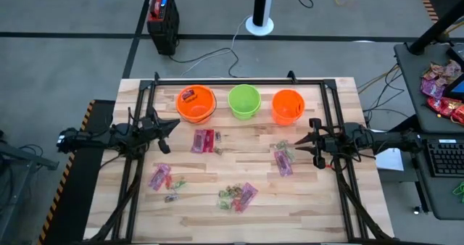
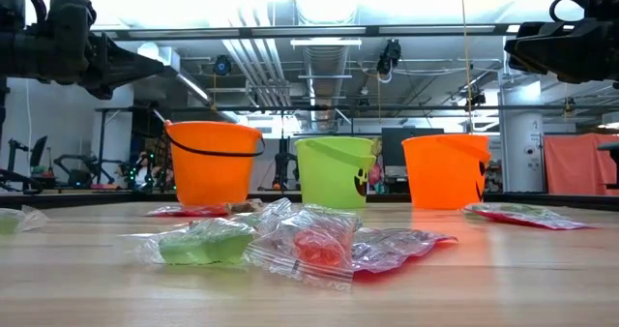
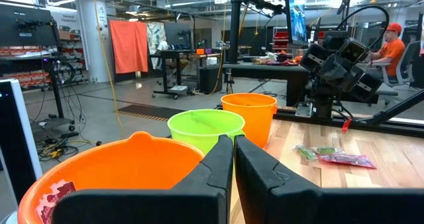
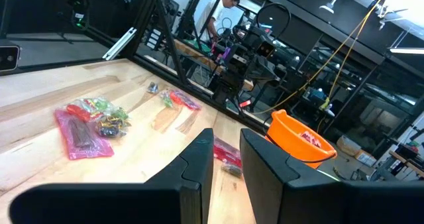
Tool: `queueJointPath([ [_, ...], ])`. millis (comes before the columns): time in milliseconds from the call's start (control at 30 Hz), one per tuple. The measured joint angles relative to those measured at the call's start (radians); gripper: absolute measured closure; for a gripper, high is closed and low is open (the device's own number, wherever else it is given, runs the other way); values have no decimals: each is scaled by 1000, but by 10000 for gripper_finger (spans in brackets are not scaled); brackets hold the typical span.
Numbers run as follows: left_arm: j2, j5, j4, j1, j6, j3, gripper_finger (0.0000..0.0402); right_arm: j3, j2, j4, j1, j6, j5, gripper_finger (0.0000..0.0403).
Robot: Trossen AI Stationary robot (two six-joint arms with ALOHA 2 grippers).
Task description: Sort candy by brand, put in halloween buckets
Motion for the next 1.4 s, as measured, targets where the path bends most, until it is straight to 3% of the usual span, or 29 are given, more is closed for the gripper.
queueJointPath([
  [833, 0, 0, 0, 0, 0, 0, 402, 0, 0, 0, 0, 40, -1, 335],
  [1167, 0, 0, 0, 0, 0, 0, 402, 0, 18, 3, 0, 970, 47, 335],
  [1300, 0, 0, 0, 0, 0, 0, 402, 8, 64, 2, 0, 1223, 73, 335],
  [1400, 0, 0, 0, 0, 0, 0, 402, 53, 111, 6, 0, 1362, 191, 335],
])
